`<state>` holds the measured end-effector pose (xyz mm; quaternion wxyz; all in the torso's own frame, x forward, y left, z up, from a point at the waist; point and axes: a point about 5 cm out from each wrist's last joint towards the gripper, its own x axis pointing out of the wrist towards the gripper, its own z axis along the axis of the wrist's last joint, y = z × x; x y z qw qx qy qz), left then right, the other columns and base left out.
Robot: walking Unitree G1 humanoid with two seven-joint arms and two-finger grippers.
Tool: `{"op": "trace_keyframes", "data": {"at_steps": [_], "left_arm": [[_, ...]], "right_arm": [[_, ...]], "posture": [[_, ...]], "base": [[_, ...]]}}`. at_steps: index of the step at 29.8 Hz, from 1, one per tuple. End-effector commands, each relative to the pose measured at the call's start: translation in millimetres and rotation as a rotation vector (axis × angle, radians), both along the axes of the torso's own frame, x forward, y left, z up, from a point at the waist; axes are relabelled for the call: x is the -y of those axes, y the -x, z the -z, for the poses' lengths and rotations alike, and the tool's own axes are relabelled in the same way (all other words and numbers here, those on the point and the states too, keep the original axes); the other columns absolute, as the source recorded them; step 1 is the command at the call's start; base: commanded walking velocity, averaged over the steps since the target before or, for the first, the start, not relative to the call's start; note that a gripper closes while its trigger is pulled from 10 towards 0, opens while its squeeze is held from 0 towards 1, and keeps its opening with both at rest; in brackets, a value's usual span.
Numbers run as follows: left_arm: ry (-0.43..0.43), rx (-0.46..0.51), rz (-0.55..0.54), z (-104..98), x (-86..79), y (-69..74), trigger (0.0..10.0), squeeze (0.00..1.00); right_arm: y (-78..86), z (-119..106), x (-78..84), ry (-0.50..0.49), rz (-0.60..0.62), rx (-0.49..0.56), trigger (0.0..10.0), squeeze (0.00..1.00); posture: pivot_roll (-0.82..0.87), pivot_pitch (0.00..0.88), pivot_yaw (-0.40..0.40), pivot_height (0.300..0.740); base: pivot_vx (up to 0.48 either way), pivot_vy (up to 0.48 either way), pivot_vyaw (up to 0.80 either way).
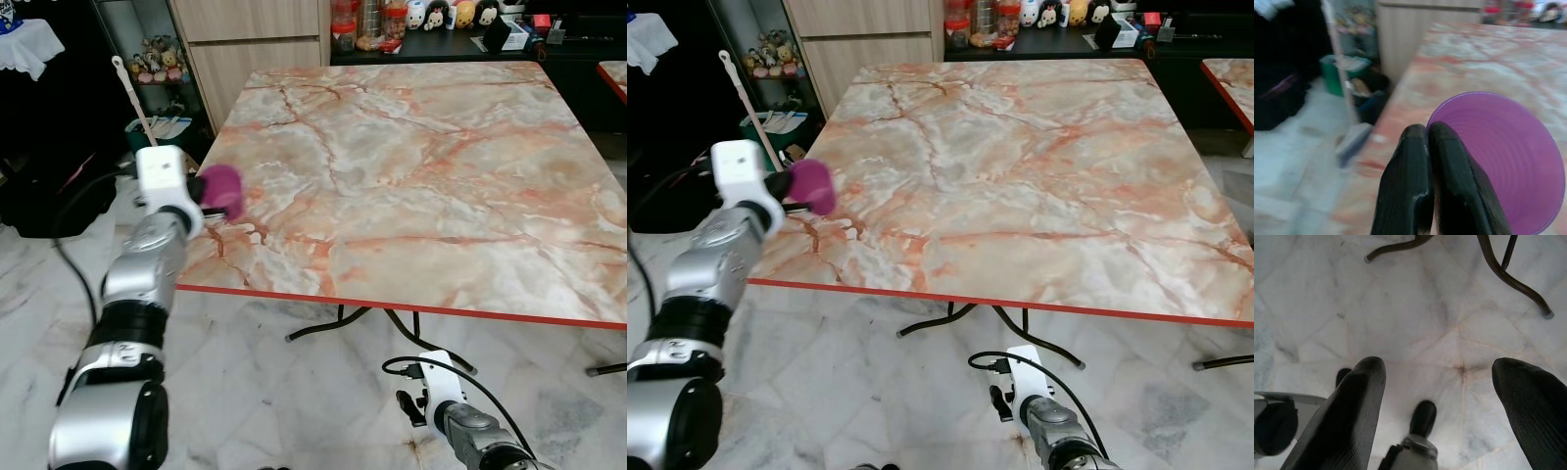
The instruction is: Setting the table
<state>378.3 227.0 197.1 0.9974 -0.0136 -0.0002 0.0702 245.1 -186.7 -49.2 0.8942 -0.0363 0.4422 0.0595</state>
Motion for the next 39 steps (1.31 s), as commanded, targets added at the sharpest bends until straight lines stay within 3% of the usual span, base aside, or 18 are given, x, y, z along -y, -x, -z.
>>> {"op": "trace_keyframes", "data": {"at_steps": [1,2,3,4,5,6,7,8,9,10,15,19,21,24,29,31,36,39], "left_arm": [[-0.115,0.034,-0.190,-5,-43.3,15.7,10.0,0.00],[-0.180,0.015,-0.282,-1,-62.7,25.0,10.0,0.00],[-0.180,0.015,-0.282,-1,-62.7,25.0,10.0,0.00],[-0.220,-0.006,-0.328,3,-72.1,29.6,10.0,0.00],[-0.326,-0.056,-0.414,12,-89.0,39.7,10.0,0.00],[-0.326,-0.056,-0.414,12,-89.0,39.7,10.0,0.00],[-0.464,-0.151,-0.479,27,-102.7,49.7,10.0,0.00],[-0.518,-0.203,-0.503,36,-108.6,54.6,10.0,0.00],[-0.518,-0.203,-0.503,36,-108.6,54.6,10.0,0.00],[-0.562,-0.298,-0.535,54,-117.9,64.2,10.0,0.00],[-0.546,-0.522,-0.575,104,-132.1,90.7,10.0,0.00],[-0.579,-0.617,-0.539,125,-128.4,99.7,10.0,0.00],[-0.511,-0.721,-0.434,155,-111.6,107.7,10.0,0.00],[-0.450,-0.763,-0.379,172,-98.1,112.4,10.0,0.00],[-0.261,-0.800,-0.282,200,-68.2,119.3,10.0,0.00],[-0.168,-0.781,-0.195,208,-47.6,117.1,10.0,0.00],[-0.119,-0.747,-0.132,213,-31.4,115.5,10.0,0.00],[0.045,-0.690,-0.169,216,-24.1,116.4,10.0,0.00]], "right_arm": [[2.4,2,-1.2,-0.001,0.000,-0.012,10.0,0.00],[2.5,2,-1.5,-0.001,-0.001,-0.012,10.0,0.00],[2.5,2,-1.5,-0.001,-0.001,-0.012,10.0,0.00],[2.5,2,-1.6,-0.002,-0.001,-0.012,10.0,0.00],[2.5,2,-1.6,-0.002,-0.001,-0.012,10.0,0.00],[2.5,2,-1.6,-0.002,-0.001,-0.012,10.0,0.00],[2.5,2,-1.6,-0.002,0.000,-0.012,10.0,0.00],[2.5,2,-1.6,-0.002,0.000,-0.012,10.0,0.00],[2.5,2,-1.6,-0.002,0.000,-0.012,10.0,0.00],[2.5,2,-1.6,-0.002,-0.001,-0.012,10.0,0.00],[2.7,2,-1.2,-0.001,0.001,-0.012,10.0,0.00],[2.7,2,-1.1,0.000,0.002,-0.012,10.0,0.00],[2.8,2,-1.1,0.001,0.001,-0.013,10.0,0.00],[2.8,2,-0.6,0.001,0.001,-0.013,10.0,0.00],[2.8,2,-0.4,0.003,0.005,-0.013,10.0,0.00],[2.5,2,0.5,0.005,0.007,-0.012,10.0,0.00],[2.2,2,1.0,0.005,0.016,-0.006,10.0,0.00],[1.7,1,1.2,-0.010,0.043,0.013,10.0,0.00]], "posture": [[0.02,0.064,0.085,0.740],[0.02,0.064,0.085,0.740],[0.02,0.064,0.085,0.740],[0.02,0.064,0.085,0.740],[0.02,0.064,0.085,0.740],[0.02,0.064,0.085,0.740],[0.02,0.064,0.085,0.740],[0.02,0.064,0.085,0.740],[0.02,0.064,0.085,0.740],[0.02,0.064,0.085,0.740],[0.02,0.060,0.085,0.740],[0.02,0.060,0.085,0.740],[0.02,0.060,0.085,0.740],[0.02,0.062,0.081,0.740],[0.02,0.062,0.081,0.740],[0.01,0.060,0.075,0.740],[0.01,0.060,0.075,0.740],[0.01,0.060,0.073,0.740]], "base": [[0.000,0.000,0.00],[0.000,0.000,0.00],[0.000,0.000,0.00],[0.000,0.000,0.00],[0.000,0.000,0.00],[0.000,0.000,0.00],[0.000,0.000,0.00],[0.000,0.000,0.00],[0.000,0.000,0.00],[0.000,0.000,0.00],[0.000,0.000,0.00],[0.000,0.000,0.00],[0.000,0.000,0.00],[0.000,0.000,0.00],[0.000,0.000,0.00],[0.000,0.000,0.00],[0.000,0.000,0.00],[0.000,0.000,0.00]]}}
